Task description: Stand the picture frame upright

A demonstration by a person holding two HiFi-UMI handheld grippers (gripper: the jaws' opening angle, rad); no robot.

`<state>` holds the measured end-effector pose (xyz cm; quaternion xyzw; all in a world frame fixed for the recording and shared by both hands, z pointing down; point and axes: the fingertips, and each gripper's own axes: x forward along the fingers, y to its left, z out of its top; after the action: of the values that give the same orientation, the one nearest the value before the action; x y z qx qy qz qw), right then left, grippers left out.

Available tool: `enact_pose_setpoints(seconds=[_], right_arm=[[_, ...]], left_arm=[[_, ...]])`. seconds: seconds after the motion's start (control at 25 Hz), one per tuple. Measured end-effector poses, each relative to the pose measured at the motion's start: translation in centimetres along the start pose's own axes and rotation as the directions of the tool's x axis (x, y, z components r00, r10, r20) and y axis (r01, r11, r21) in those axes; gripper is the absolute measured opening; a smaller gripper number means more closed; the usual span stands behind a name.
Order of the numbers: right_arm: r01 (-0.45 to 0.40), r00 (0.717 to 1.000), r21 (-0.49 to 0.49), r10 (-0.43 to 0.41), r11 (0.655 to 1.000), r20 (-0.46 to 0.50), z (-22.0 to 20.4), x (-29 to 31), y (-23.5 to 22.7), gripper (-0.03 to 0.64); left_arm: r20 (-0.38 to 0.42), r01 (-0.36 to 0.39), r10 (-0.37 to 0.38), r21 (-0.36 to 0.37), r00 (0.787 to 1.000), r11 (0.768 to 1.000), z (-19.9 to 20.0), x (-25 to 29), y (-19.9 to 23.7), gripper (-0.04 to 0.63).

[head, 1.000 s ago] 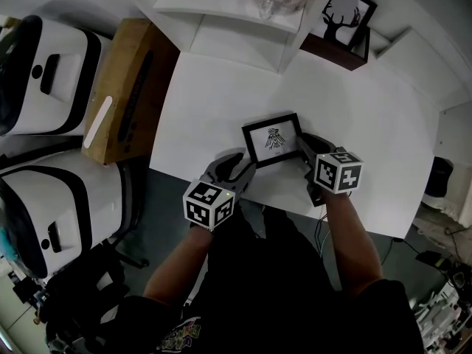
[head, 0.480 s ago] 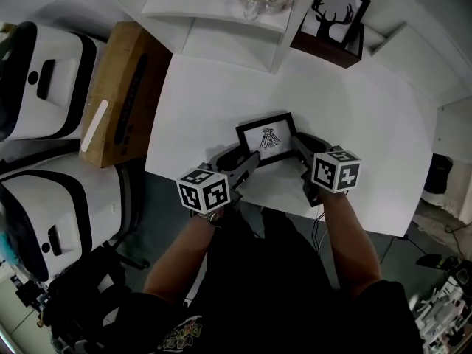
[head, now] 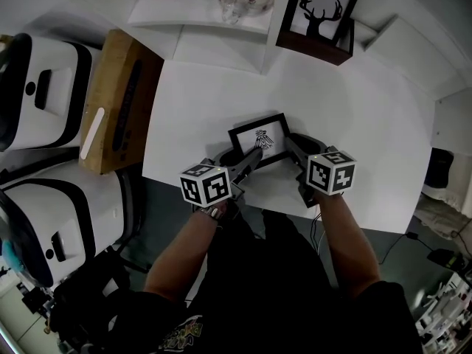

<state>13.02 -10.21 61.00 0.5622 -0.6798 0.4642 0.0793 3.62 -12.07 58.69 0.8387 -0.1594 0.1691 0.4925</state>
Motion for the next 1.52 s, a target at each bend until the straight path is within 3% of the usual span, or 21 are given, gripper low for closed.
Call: enact_pose_setpoints(seconds=[0.08, 0.64, 0.88, 1.0, 1.2, 1.36, 1.52], right_arm=[[-0.001, 1.000, 0.002, 0.001, 1.000, 0.004, 0.0, -0.1, 0.0, 0.057], [-0.041, 0.999, -0.006, 0.041, 0.999, 0.000, 0.0, 0.0, 0.0, 0.060], [-0.156, 0.988, 0.023, 0.156, 0.987, 0.021, 0.0, -1.0, 0.9, 0.089], [-0.248, 0.967, 0.054, 0.244, 0.967, 0.070, 0.7, -2.2, 1.9, 0.114], [-0.419, 0.903, 0.078, 0.405, 0.905, 0.143, 1.9, -4.7, 4.7, 0.114], [-0.470, 0.875, 0.033, 0.460, 0.882, 0.152, 2.6, -6.3, 7.0, 0.114], [-0.480, 0.864, -0.029, 0.478, 0.877, 0.158, 3.3, -7.8, 9.0, 0.075]], left_arm=[[-0.002, 0.002, -0.002, -0.002, 1.000, 1.000, 0.0, 0.1, 0.1, 0.107], [0.050, 0.125, -0.119, -0.126, 0.992, 0.984, 0.7, -0.2, -0.9, 0.018], [0.025, 0.167, -0.166, -0.064, 0.986, 0.984, 1.0, -1.3, -2.1, 0.014], [0.030, 0.241, -0.240, -0.050, 0.970, 0.969, 1.4, -2.3, -3.2, 0.014], [0.012, 0.369, -0.369, -0.004, 0.930, 0.930, 2.1, -4.4, -5.4, 0.014], [-0.035, 0.436, -0.435, 0.051, 0.900, 0.898, 2.5, -6.0, -6.9, 0.014], [-0.074, 0.476, -0.471, 0.104, 0.879, 0.873, 3.2, -7.2, -8.3, 0.014]])
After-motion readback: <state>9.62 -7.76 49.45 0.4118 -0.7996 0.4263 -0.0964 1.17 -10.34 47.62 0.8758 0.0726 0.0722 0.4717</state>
